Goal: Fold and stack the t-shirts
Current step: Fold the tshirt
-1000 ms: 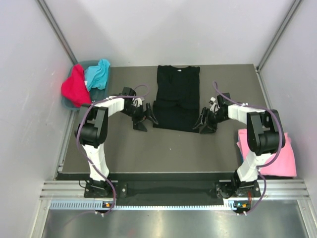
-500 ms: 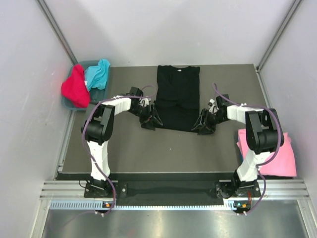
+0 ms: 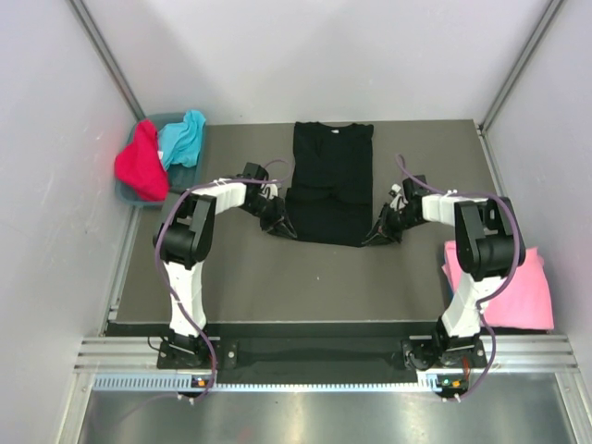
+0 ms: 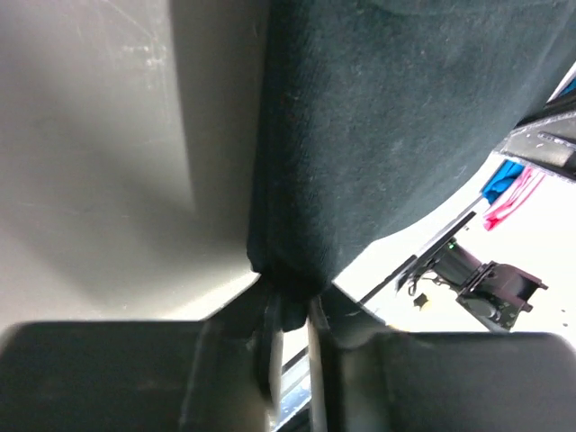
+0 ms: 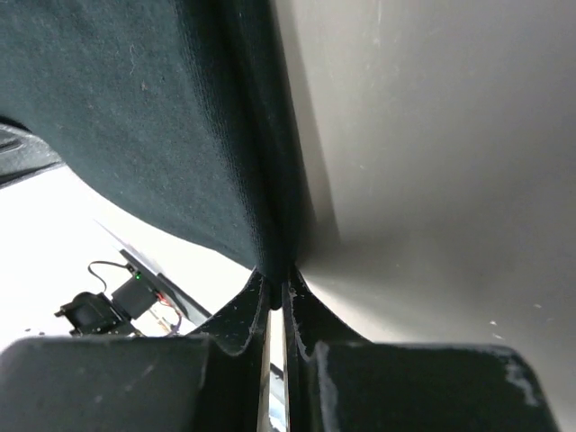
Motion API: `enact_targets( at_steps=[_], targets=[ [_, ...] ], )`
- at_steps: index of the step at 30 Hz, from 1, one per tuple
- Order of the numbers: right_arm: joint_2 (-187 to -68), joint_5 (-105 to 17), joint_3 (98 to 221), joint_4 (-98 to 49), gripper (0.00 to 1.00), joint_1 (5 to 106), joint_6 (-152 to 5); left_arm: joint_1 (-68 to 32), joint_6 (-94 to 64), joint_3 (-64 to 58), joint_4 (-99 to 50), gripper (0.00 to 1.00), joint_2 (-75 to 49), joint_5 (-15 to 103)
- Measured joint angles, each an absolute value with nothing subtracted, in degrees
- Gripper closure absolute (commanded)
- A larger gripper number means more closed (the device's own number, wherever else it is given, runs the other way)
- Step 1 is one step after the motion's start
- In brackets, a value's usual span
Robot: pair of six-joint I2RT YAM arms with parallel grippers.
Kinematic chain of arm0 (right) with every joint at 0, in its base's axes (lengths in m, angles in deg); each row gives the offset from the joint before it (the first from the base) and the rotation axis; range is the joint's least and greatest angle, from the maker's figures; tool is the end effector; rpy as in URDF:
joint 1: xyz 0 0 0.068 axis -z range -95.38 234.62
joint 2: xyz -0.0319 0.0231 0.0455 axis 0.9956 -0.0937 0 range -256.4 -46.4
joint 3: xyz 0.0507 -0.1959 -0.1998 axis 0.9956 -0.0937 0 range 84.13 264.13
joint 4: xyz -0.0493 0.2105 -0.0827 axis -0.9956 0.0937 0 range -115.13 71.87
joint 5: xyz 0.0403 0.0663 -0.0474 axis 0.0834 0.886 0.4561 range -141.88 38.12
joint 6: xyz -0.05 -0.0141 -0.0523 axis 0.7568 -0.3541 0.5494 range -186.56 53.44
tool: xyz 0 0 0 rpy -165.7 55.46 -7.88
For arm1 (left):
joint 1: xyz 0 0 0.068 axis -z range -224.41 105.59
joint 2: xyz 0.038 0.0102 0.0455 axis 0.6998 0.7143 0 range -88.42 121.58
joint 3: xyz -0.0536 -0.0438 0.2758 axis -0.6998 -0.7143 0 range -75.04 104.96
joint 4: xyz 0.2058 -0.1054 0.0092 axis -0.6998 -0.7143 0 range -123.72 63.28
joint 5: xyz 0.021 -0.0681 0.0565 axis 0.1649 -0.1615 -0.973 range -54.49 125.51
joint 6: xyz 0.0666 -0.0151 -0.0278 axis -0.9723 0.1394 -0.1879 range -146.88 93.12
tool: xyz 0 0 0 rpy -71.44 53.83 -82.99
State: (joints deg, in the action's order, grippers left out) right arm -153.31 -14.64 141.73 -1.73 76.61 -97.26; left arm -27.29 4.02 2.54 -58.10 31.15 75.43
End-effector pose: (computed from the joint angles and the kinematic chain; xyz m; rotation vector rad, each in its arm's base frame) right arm 0.3127 0.0817 0.1378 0.4231 2.8615 1.0637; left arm 0.3602 -0.1525 0.1396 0.1947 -2.8950 1.1335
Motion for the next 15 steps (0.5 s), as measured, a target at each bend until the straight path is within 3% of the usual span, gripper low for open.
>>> enact_targets(
  at_steps=[1, 8, 15],
  targets=[
    [-153.29, -14.56, 141.52, -2.0, 1.0, 76.68, -97.3, -27.27, 3.73, 2.54, -58.06, 1.0, 31.15, 75.3],
    [-149.16, -14.49, 138.0, -2.8, 1.0, 77.49, -97.7, -26.94, -0.13, 2.94, -60.11, 1.0, 29.91, 74.89],
    [-138.71, -12.44, 137.36, 2.07, 1.0, 78.88, -96.23, -26.57, -4.81, 4.73, -65.77, 1.0, 20.9, 75.0]
  ],
)
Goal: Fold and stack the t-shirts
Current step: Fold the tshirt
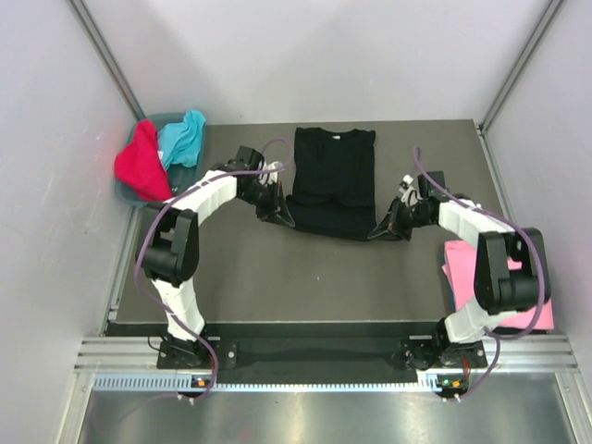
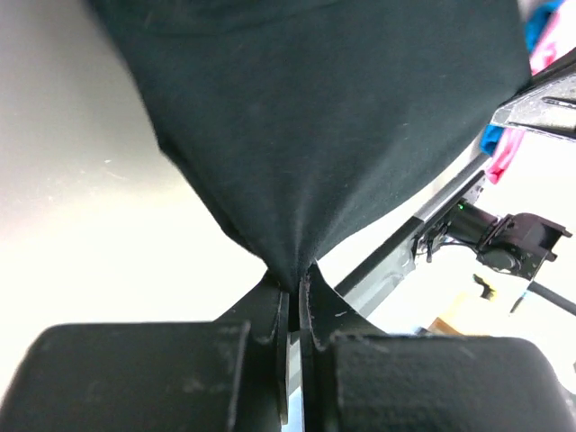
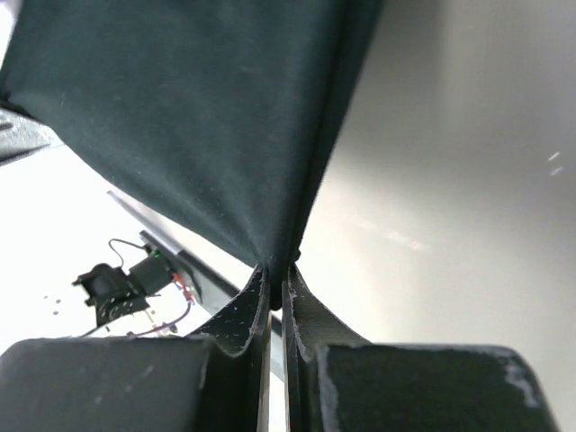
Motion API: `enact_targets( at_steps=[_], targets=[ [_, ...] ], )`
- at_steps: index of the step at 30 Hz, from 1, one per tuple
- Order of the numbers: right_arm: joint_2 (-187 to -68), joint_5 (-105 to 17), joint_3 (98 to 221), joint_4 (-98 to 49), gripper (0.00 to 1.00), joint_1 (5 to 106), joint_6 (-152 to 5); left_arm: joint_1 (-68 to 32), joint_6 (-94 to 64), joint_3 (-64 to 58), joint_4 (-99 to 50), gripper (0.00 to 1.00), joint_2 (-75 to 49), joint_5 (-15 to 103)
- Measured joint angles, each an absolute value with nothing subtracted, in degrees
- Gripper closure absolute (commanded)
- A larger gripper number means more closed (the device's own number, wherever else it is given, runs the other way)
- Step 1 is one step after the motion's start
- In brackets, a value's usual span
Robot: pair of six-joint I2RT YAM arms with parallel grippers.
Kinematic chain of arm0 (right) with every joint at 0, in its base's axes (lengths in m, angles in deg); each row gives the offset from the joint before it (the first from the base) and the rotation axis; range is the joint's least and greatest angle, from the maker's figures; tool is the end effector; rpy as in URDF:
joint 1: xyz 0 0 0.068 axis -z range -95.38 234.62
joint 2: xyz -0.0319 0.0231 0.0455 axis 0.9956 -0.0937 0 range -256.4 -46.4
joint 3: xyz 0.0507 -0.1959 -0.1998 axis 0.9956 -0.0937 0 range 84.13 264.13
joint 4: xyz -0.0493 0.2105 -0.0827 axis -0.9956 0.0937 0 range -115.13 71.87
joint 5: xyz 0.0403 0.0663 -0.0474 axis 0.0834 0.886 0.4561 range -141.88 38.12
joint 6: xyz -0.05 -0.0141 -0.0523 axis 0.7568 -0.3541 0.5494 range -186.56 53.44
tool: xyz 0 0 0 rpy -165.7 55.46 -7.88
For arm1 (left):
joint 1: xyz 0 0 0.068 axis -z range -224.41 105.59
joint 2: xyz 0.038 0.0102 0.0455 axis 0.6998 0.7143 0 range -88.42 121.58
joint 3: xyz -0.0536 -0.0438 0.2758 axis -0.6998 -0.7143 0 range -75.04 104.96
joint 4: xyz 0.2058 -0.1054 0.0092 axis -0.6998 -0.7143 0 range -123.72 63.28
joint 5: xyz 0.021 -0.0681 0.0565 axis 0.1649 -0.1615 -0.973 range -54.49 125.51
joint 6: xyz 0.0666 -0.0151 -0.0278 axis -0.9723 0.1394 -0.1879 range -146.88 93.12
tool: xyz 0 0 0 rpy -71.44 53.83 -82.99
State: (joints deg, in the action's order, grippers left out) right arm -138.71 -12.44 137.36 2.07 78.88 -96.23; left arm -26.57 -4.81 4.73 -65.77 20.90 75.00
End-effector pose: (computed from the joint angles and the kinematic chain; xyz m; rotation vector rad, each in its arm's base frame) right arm 0.2776 0.0672 0.1904 0.3674 2.7324 1.1142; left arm 0.3404 -0.1509 0.2080 0.0870 2.8199 -1.1311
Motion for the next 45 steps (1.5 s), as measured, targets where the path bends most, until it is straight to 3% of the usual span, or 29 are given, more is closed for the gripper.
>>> enact_targets(
  at_steps=[27, 36, 45],
  targets=[
    [-119.28, -10.16, 132.88, 10.05, 1.0, 80.26, -93.61, -22.54, -9.29, 3.38, -70.21, 1.0, 11.59, 76.09],
    [-118.67, -10.27, 141.14, 10.9, 1.0, 80.74, -91.95, -22.61, -11.08, 12.29, -70.32, 1.0, 11.57, 75.04],
    [-118.86, -11.37, 141.14, 10.55, 1.0, 82.21, -90.51, -23.37, -9.16, 9.58, -68.94, 1.0, 12.66, 79.28]
  ],
)
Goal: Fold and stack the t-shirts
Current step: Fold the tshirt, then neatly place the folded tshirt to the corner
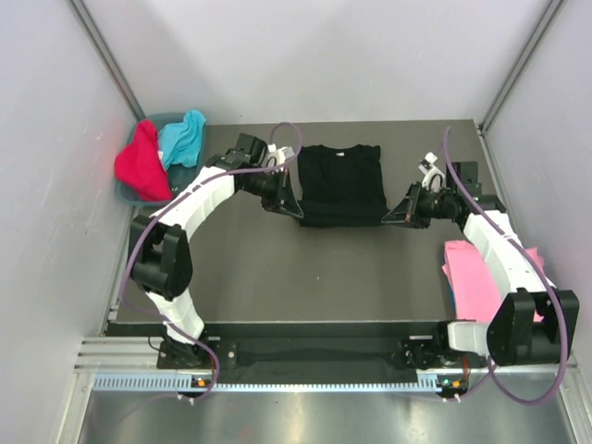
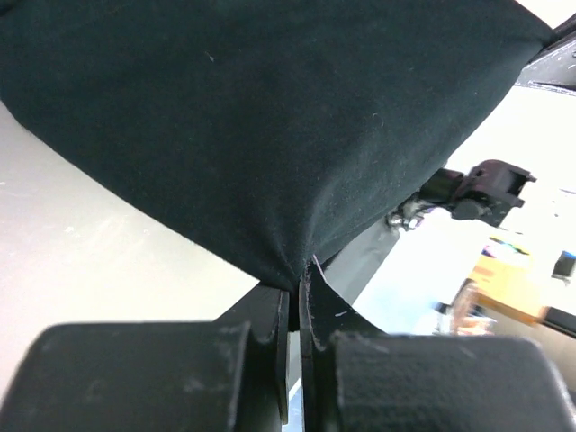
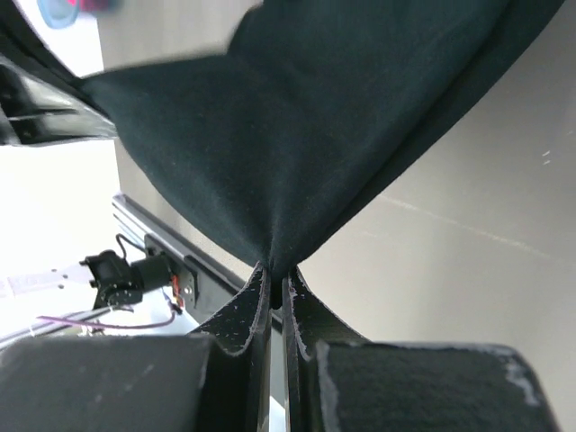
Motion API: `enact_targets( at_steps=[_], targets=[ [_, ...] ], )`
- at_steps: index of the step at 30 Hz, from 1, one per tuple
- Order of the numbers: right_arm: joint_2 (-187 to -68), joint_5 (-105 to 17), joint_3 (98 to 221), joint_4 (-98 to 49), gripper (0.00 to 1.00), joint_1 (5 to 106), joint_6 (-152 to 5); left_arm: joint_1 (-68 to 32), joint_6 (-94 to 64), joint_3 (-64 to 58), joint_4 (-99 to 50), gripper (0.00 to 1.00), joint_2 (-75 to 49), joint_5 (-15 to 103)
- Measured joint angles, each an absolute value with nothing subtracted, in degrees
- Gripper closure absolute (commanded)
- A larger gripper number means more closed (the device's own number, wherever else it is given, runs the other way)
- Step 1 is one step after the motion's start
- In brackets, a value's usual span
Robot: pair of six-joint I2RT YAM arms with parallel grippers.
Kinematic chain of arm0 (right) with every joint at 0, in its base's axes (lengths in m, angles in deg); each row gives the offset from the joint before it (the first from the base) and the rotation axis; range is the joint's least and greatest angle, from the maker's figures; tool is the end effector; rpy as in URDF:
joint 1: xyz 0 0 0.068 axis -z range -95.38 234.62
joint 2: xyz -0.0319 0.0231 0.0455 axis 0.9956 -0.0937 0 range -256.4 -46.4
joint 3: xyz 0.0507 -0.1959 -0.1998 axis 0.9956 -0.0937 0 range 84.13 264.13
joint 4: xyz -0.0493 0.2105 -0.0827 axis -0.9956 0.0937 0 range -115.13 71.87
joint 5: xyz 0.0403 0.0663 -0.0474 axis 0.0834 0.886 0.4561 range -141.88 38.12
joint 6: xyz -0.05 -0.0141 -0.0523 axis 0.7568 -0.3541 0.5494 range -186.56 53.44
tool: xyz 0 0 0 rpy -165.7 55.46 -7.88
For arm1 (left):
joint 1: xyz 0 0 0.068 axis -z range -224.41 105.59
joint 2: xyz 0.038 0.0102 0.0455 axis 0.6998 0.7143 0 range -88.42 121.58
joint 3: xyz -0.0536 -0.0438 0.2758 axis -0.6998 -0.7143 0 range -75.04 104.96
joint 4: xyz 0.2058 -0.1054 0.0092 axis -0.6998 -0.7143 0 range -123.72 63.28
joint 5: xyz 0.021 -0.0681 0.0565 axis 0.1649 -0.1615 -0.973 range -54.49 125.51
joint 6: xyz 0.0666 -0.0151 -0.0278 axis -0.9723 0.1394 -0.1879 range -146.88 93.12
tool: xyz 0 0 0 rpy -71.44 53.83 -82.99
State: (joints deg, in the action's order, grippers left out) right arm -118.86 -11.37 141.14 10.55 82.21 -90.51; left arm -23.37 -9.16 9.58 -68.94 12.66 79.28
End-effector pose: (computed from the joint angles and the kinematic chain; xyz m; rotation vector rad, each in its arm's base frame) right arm 0.2318 0.0498 0.2837 0.1435 2.4510 1.0705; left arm 0.3165 -0.1676 0.2804 0.3703 2.6055 -1.2341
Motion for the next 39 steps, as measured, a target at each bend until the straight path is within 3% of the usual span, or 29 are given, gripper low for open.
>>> enact_targets(
  at_steps=[10, 22, 23, 24, 25, 27, 28, 34, 39],
  targets=[
    [-134.84, -9.11, 147.39, 2.31, 1.0, 87.26, -91.77, -24.86, -5.55, 19.07, -64.33, 1.0, 26.65, 83.08],
    [-168.68, -5.9, 185.4, -5.82, 1.0, 87.63, -93.81, -28.21, -8.75, 50.11, -59.54, 1.0, 47.89, 78.43],
    [-171.02, -6.01, 188.14, -6.24, 0.98, 87.58, -93.79, -28.27, -8.85, 52.23, -58.82, 0.94, 49.66, 77.79],
    [-173.22, -6.23, 190.74, -6.63, 0.77, 87.47, -93.85, -28.36, -9.03, 54.56, -58.01, 0.73, 51.92, 77.12],
    [-175.12, -6.47, 192.75, -6.83, 0.63, 87.37, -94.29, -28.38, -9.38, 56.23, -56.72, 0.41, 53.84, 76.13],
    [-179.8, -7.39, 198.12, -8.2, 0.41, 87.15, -94.33, -28.36, -8.9, 58.39, -55.0, 0.29, 56.79, 72.9],
    [-181.77, -8.17, 200.55, -9.08, 0.39, 87.12, -94.09, -28.38, -8.92, 59.59, -54.27, 0.19, 58.41, 70.91],
    [-183.39, -11.34, 203.22, -9.51, 0.27, 87.54, -89.61, -28.27, -9.66, 61.21, -53.55, 0.13, 59.92, 58.03],
    [-175.47, -11.26, 193.53, -7.57, 0.26, 88.22, -86.35, -28.03, -10.82, 55.68, -54.25, 0.22, 51.78, 57.05]
  ],
)
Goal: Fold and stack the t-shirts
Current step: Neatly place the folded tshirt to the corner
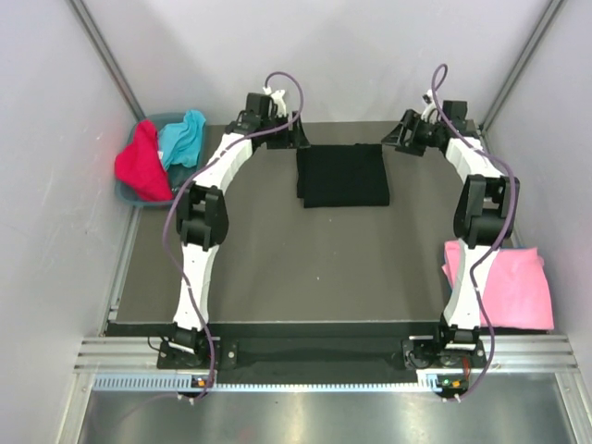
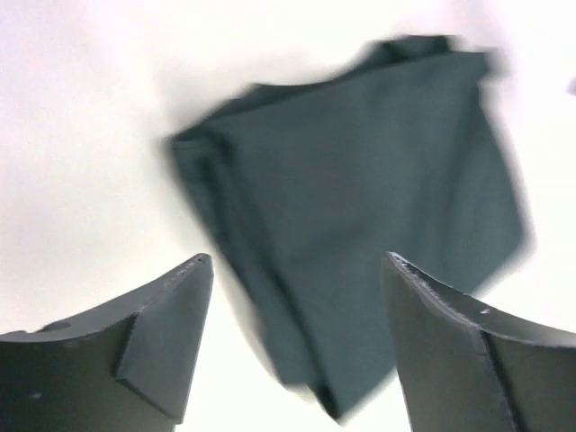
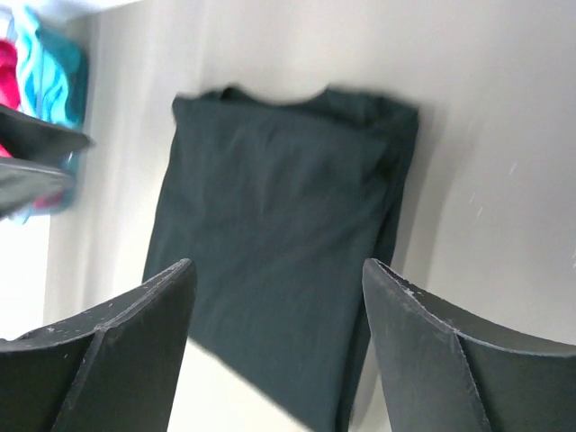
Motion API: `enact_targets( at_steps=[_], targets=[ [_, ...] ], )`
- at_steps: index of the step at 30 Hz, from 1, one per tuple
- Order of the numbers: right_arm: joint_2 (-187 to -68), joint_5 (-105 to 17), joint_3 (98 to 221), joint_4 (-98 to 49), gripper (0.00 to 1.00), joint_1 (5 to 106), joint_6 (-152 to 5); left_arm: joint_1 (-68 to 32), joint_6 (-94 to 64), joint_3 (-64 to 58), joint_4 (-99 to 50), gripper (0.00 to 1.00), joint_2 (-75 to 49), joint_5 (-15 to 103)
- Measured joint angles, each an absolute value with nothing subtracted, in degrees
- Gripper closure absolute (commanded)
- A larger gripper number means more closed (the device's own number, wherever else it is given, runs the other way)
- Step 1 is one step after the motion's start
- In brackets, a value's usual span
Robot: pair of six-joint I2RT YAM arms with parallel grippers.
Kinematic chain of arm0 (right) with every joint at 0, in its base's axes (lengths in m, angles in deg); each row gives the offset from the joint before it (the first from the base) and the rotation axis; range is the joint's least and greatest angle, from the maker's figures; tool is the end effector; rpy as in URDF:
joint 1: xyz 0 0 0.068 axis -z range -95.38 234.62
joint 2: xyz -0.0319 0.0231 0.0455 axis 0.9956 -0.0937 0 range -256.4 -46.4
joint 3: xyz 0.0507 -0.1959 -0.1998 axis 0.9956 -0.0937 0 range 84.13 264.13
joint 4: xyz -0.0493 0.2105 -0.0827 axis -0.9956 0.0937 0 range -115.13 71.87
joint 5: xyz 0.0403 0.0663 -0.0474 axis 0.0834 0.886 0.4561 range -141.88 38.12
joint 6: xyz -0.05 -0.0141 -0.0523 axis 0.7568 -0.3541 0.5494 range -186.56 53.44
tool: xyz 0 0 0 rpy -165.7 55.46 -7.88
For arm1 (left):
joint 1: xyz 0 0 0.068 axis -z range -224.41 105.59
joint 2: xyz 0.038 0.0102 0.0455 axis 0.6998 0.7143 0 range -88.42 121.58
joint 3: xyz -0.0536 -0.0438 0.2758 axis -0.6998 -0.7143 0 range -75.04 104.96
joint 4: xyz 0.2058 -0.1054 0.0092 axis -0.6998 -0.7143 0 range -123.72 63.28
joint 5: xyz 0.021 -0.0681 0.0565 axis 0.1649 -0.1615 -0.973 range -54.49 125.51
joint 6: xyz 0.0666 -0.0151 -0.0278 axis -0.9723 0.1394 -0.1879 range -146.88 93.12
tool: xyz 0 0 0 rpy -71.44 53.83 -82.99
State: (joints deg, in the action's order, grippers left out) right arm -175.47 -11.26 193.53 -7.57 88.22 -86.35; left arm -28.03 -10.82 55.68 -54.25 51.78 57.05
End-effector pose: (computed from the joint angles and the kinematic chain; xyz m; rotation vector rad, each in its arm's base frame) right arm 0.5120 0.0080 0.2395 0.0494 2.1922 0.9408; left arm 0.5275 -0.1788 0.2353 0.2198 2.2507 -0.7246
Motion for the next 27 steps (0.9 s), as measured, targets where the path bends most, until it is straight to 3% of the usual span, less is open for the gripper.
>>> enact_targets(
  at_steps=[7, 12, 27],
  targets=[
    [-175.47, -6.32, 186.89, -5.75, 0.23, 88.92, -85.85, -27.96, -6.45, 45.73, -48.55, 0.39, 42.45, 76.39],
    [-180.02, -5.4, 186.89, -4.38, 0.22, 89.33, -85.76, -26.28, -1.01, 39.75, -45.01, 0.41, 44.24, 88.07],
    [-185.86, 1.01, 192.64, -3.66, 0.25, 88.96, -88.3, -23.62, 1.2, 38.0, -45.25, 0.43, 54.01, 94.38]
  ],
)
